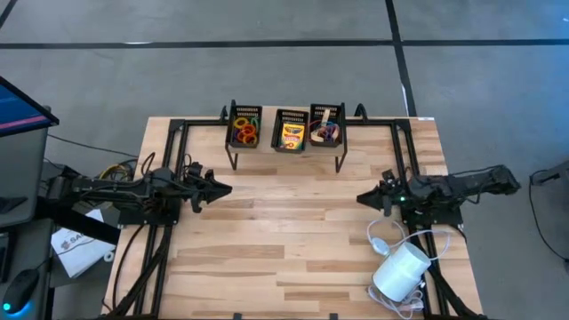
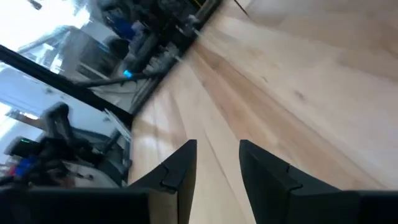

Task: Pick & Place Office Desk Supplies
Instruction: Return to Home Position

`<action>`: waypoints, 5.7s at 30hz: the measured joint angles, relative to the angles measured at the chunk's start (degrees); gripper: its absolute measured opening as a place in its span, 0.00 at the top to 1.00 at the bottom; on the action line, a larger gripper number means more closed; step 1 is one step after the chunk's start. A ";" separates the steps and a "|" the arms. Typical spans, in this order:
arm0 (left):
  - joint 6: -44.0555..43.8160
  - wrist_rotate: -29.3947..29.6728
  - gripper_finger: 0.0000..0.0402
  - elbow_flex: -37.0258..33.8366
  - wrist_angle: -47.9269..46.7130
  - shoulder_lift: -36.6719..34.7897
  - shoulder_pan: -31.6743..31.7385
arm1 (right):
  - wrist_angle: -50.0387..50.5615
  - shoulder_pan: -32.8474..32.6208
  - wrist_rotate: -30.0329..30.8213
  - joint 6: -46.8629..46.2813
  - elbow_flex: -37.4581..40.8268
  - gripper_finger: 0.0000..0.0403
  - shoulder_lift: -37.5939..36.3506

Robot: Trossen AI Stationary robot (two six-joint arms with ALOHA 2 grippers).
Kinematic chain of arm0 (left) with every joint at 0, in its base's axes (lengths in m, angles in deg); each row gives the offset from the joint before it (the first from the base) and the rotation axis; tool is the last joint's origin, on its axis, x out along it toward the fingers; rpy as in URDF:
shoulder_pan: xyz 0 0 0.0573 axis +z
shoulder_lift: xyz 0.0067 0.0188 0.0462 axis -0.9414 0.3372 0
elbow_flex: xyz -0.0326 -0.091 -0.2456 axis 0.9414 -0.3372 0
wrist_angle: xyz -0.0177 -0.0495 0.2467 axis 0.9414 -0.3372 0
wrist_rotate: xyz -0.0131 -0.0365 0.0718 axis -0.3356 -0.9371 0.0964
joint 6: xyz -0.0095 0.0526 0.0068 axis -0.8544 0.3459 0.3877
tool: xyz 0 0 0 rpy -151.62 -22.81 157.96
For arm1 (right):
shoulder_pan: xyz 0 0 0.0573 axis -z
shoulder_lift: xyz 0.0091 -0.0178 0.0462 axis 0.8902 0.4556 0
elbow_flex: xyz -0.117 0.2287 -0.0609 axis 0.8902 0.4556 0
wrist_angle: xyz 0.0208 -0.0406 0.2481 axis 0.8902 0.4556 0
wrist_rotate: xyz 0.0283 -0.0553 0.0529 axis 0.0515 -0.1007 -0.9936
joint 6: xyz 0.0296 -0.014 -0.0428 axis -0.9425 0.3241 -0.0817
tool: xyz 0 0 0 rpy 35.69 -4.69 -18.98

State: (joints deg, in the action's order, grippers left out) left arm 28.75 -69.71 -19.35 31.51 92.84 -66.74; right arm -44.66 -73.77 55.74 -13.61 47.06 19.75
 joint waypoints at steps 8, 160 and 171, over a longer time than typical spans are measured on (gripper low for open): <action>0.00 0.00 0.82 0.00 0.34 0.16 0.00 | -0.07 0.00 0.01 0.17 0.03 0.71 1.40; 41.56 2.63 0.82 0.00 -4.75 2.45 0.70 | -5.67 15.28 19.11 26.33 0.05 0.71 1.43; 41.55 2.63 0.82 0.00 -4.75 2.45 0.70 | -5.66 15.26 19.10 26.33 0.05 0.71 1.41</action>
State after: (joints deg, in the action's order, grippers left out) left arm 70.30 -67.08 -19.35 26.76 95.30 -66.04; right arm -50.33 -58.51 74.84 12.72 47.11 21.16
